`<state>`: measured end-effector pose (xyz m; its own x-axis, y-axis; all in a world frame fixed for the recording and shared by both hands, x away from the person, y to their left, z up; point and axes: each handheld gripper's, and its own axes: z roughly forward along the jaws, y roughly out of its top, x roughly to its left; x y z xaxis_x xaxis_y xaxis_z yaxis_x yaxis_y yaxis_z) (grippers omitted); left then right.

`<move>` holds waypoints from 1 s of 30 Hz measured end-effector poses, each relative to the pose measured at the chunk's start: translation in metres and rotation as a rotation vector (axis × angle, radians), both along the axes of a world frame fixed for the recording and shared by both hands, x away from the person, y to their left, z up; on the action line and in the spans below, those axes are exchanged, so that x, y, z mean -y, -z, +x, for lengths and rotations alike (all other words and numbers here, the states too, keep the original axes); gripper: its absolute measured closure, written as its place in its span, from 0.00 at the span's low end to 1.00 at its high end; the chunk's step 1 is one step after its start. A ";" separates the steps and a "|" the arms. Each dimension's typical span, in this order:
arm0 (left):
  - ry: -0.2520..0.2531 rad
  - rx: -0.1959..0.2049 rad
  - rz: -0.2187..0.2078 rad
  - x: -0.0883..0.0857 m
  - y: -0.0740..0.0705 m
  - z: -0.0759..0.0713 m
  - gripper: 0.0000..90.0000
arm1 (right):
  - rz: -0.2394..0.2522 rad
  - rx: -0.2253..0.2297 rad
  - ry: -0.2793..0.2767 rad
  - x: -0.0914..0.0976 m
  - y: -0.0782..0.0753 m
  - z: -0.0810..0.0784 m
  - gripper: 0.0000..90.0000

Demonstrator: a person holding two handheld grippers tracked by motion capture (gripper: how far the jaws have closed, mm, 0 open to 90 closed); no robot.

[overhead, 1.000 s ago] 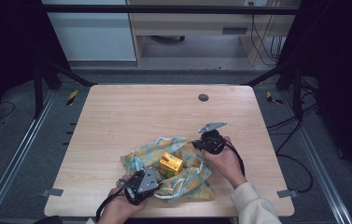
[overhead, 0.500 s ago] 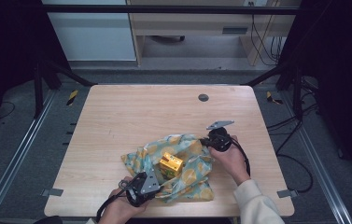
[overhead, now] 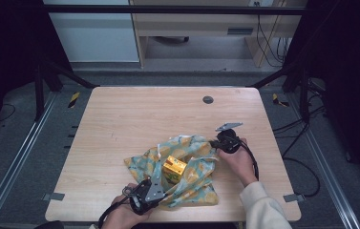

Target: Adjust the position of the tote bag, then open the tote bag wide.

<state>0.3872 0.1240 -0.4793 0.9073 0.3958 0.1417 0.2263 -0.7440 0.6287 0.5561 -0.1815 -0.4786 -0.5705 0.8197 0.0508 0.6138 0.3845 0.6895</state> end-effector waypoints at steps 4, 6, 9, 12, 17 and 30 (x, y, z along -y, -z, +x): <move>0.003 -0.005 0.003 -0.001 0.000 -0.002 1.00 | -0.002 -0.005 0.016 0.004 0.001 0.003 0.99; 0.012 -0.012 0.003 -0.001 -0.001 -0.003 1.00 | -0.006 -0.013 0.024 0.006 0.002 0.003 0.99; 0.010 -0.008 0.001 -0.001 -0.001 -0.004 1.00 | -0.002 -0.015 0.033 0.007 0.003 0.004 0.99; 0.012 -0.008 -0.001 -0.001 -0.002 -0.006 1.00 | -0.008 -0.012 0.032 0.007 0.003 0.004 0.99; 0.019 0.004 0.002 -0.002 -0.003 -0.008 1.00 | 0.011 -0.002 0.041 0.007 0.000 0.003 0.98; -0.079 0.112 -0.166 -0.015 -0.024 -0.005 0.72 | 0.062 0.105 0.034 0.002 -0.048 -0.031 0.48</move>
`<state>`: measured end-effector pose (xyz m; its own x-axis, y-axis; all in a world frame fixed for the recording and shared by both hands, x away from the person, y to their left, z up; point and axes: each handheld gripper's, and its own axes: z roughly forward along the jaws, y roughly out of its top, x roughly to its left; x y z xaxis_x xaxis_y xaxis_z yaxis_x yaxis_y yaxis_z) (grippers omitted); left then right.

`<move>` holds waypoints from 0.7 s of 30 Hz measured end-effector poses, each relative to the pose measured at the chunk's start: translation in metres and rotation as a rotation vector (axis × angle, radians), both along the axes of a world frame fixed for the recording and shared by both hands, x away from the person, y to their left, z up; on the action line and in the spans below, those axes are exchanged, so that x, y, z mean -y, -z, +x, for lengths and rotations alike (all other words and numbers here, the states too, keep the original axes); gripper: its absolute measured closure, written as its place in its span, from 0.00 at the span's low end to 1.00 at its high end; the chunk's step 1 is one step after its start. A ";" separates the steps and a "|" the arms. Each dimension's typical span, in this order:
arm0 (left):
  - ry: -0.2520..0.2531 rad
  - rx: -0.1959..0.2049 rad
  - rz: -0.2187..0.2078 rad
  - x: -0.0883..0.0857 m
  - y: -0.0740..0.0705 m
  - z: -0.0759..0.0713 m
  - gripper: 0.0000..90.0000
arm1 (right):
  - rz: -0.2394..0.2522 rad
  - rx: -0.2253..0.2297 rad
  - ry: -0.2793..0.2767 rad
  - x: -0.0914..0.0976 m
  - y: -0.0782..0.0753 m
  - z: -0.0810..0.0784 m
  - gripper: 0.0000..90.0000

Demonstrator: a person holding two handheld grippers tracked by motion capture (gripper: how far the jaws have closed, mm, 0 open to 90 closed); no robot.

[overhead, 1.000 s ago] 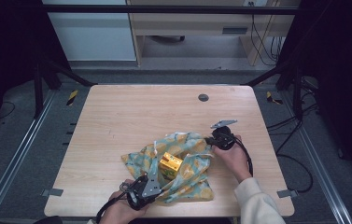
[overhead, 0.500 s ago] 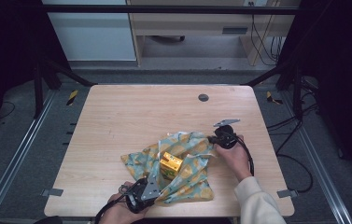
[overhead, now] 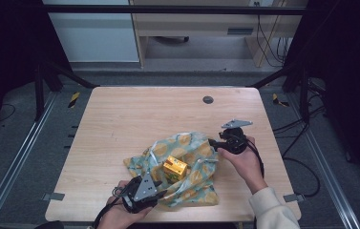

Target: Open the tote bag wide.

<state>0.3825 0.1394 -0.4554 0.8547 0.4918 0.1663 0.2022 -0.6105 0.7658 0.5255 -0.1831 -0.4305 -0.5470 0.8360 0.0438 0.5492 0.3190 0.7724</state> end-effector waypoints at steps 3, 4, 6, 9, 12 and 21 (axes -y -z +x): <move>-0.014 0.016 -0.034 -0.002 -0.005 -0.001 0.70 | 0.006 0.035 -0.020 -0.004 -0.009 -0.010 0.46; -0.020 0.024 -0.043 -0.004 -0.008 -0.001 0.69 | 0.022 0.040 -0.032 -0.007 -0.012 -0.015 0.46; -0.035 0.034 -0.069 -0.007 -0.012 0.000 0.69 | 0.016 0.050 -0.063 -0.012 -0.015 -0.020 0.45; -0.062 0.040 -0.101 -0.013 -0.020 0.002 0.68 | -0.003 0.047 -0.105 -0.022 -0.015 -0.028 0.45; -0.085 0.043 -0.136 -0.018 -0.027 0.004 0.68 | -0.023 0.034 -0.130 -0.026 -0.010 -0.036 0.45; -0.139 0.102 -0.181 -0.025 -0.050 0.018 0.64 | -0.060 -0.001 -0.177 -0.031 0.006 -0.066 0.44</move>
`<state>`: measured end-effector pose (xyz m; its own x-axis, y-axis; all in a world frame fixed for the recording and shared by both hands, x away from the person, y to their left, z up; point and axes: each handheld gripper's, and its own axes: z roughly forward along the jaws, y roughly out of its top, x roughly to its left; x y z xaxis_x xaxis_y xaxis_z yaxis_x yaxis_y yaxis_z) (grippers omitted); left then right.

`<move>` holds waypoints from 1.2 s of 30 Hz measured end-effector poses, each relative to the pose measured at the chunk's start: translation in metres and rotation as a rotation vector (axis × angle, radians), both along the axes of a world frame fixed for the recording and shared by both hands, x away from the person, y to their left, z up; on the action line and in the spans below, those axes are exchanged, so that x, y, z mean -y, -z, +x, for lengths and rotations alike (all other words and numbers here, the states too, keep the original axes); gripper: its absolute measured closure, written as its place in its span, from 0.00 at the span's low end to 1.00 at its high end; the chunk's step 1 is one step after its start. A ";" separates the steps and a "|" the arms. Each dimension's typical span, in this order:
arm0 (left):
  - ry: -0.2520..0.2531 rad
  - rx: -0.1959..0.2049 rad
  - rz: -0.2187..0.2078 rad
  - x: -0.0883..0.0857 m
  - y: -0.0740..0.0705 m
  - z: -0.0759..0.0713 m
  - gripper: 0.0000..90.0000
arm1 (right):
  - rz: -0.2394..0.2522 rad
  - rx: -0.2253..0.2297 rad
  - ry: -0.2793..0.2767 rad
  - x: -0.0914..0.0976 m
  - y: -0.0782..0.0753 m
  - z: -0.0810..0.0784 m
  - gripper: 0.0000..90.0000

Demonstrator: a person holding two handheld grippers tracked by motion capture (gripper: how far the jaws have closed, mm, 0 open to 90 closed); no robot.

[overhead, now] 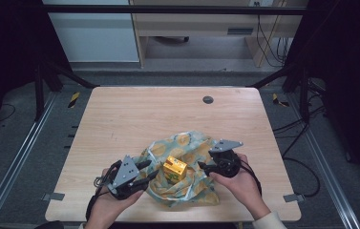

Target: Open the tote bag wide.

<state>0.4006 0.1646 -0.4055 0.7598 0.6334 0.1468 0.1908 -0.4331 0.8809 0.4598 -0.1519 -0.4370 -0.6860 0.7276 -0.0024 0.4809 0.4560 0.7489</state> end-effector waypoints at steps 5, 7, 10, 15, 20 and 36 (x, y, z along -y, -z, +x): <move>-0.032 -0.054 0.049 0.000 0.015 0.027 0.62 | -0.022 -0.002 -0.025 -0.002 0.006 -0.011 0.42; -0.045 -0.086 0.067 0.000 0.026 0.034 0.61 | -0.032 -0.007 -0.036 -0.003 0.010 -0.013 0.41; -0.038 -0.114 0.116 0.000 0.039 0.037 0.61 | -0.050 -0.009 -0.045 -0.004 0.014 -0.017 0.40; -0.017 -0.157 0.174 0.002 0.052 0.038 0.61 | -0.053 -0.016 -0.056 -0.002 0.021 -0.022 0.40; -0.012 -0.177 0.243 0.005 0.062 0.039 0.61 | -0.062 -0.040 -0.065 0.001 0.034 -0.024 0.39; 0.002 -0.217 0.311 0.004 0.075 0.041 0.67 | -0.082 -0.097 -0.102 0.008 0.050 -0.023 0.64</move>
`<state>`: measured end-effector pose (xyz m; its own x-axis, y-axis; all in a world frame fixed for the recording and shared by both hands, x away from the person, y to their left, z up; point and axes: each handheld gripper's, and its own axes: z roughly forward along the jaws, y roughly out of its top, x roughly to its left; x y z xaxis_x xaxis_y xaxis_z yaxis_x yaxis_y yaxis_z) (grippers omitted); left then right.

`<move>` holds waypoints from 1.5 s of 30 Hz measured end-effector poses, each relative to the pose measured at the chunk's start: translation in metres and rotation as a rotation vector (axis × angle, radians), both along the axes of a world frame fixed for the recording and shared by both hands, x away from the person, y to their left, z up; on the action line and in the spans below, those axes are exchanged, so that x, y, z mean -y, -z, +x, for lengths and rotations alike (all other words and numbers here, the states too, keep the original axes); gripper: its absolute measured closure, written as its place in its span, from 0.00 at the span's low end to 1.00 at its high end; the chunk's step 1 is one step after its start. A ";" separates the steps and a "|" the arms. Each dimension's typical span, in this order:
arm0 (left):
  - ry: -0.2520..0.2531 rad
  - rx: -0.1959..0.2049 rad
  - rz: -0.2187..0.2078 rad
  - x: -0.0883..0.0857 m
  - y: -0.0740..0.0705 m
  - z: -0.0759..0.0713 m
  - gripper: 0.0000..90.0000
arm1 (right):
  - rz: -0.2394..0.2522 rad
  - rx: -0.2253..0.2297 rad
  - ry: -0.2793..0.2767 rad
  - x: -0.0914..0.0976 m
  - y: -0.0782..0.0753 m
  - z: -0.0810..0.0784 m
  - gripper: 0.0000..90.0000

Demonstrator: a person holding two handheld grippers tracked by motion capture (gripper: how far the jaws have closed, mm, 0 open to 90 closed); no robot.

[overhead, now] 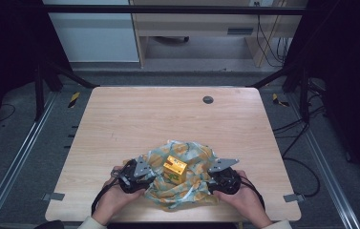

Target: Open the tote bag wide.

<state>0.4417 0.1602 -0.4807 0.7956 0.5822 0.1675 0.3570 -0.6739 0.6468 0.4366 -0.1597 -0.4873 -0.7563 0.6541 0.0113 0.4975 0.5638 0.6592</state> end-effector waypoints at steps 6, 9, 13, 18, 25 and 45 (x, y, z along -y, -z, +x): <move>0.000 -0.011 0.002 0.001 0.000 0.000 0.82 | -0.008 -0.009 -0.039 -0.003 0.000 -0.002 0.94; 0.002 -0.021 0.001 0.001 -0.001 0.001 0.94 | -0.018 -0.014 -0.047 -0.002 0.000 -0.002 0.98; 0.008 -0.036 0.015 0.000 -0.001 0.000 0.99 | -0.030 -0.010 -0.035 0.000 -0.003 -0.002 0.99; 0.004 -0.032 0.037 -0.002 -0.004 -0.002 1.00 | -0.051 -0.003 -0.025 0.005 -0.004 -0.001 0.99; -0.011 -0.033 0.067 -0.009 -0.008 -0.007 1.00 | -0.051 -0.005 0.007 0.015 -0.007 -0.003 0.99; -0.065 0.135 -0.167 -0.011 -0.047 -0.024 0.59 | 0.130 0.188 0.075 0.022 -0.056 -0.015 0.41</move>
